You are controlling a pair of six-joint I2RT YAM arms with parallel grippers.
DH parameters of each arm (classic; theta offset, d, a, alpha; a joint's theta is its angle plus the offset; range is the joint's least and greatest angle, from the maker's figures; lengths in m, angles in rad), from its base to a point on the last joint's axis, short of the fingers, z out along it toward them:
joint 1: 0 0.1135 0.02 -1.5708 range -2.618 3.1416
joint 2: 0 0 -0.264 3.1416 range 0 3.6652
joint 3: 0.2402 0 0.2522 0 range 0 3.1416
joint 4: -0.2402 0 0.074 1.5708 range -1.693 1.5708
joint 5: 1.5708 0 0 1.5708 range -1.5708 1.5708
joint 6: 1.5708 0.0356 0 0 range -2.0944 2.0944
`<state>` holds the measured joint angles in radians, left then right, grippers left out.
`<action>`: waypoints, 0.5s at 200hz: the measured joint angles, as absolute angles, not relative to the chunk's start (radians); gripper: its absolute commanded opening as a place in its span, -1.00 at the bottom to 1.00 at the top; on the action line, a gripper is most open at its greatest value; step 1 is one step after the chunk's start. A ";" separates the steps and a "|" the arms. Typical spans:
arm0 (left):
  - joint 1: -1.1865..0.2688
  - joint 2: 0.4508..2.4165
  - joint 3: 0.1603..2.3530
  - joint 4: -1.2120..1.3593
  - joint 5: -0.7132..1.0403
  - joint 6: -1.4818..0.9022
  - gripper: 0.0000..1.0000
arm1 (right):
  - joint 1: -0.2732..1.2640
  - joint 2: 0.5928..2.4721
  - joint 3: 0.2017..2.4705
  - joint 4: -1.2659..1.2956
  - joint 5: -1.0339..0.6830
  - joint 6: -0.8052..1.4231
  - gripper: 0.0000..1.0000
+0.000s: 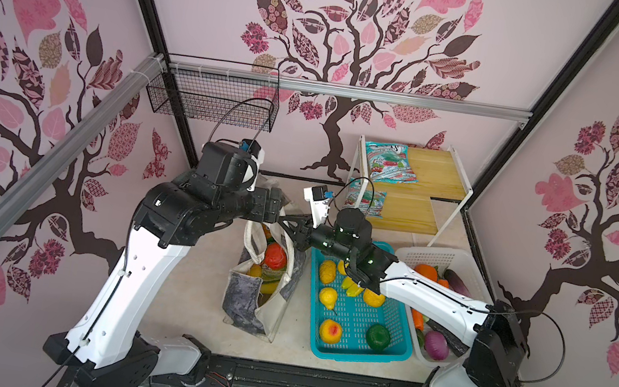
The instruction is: Place the food into the grocery bag and tie it
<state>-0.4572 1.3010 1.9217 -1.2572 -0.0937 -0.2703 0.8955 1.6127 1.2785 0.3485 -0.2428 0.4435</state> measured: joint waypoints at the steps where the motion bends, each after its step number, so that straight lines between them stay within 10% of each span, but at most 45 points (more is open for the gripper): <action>1: -0.457 1.301 1.923 -1.258 -0.094 -0.270 0.88 | 0.896 1.613 1.279 0.348 -0.242 0.443 -1.00; 66: -0.440 1.206 2.006 -1.219 -0.161 -0.309 0.75 | 0.896 1.613 1.278 0.346 -0.227 0.441 -1.00; 100: -0.195 1.066 1.824 -1.072 -0.050 -0.384 0.91 | 0.896 1.609 1.274 0.341 -0.221 0.433 -1.00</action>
